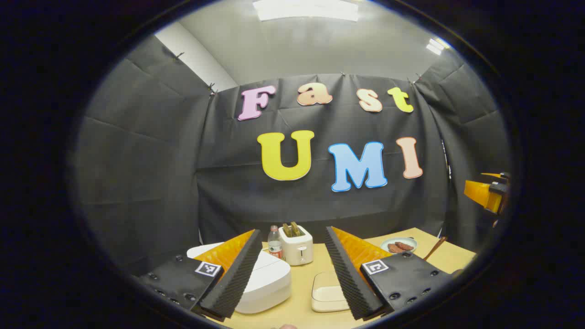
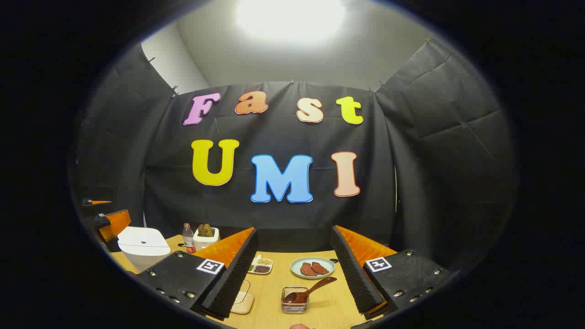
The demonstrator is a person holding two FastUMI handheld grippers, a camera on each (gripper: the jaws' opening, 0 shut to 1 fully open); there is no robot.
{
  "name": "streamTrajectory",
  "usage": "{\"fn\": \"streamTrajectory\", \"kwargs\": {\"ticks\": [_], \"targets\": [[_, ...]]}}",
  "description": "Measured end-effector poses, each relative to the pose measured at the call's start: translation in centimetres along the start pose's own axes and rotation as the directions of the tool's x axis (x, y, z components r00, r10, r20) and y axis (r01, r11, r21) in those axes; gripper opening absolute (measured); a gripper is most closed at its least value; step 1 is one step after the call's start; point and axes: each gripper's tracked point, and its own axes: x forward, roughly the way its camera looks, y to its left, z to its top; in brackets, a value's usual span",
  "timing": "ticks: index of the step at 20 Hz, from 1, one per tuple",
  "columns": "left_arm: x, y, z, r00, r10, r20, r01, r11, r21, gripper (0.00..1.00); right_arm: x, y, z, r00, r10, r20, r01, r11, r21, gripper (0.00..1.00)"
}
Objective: Close the left gripper, press the button to open the rice cooker; take a wooden spoon from the chopstick holder with the right hand, scoop a spoonful of rice and pour it into the rice cooker, then put the wooden spoon back into the chopstick holder.
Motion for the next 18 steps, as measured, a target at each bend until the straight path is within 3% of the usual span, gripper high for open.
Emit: {"fn": "streamTrajectory", "kwargs": {"ticks": [18], "targets": [[-0.9, 0.0, 1.1, 1.000, 0.009, 0.021, -0.009, 1.000, 0.015, 0.96, -0.5, -0.2, -0.4, 1.000, 0.017, -0.002, -0.017, 1.000, 0.011, 0.97]]}}
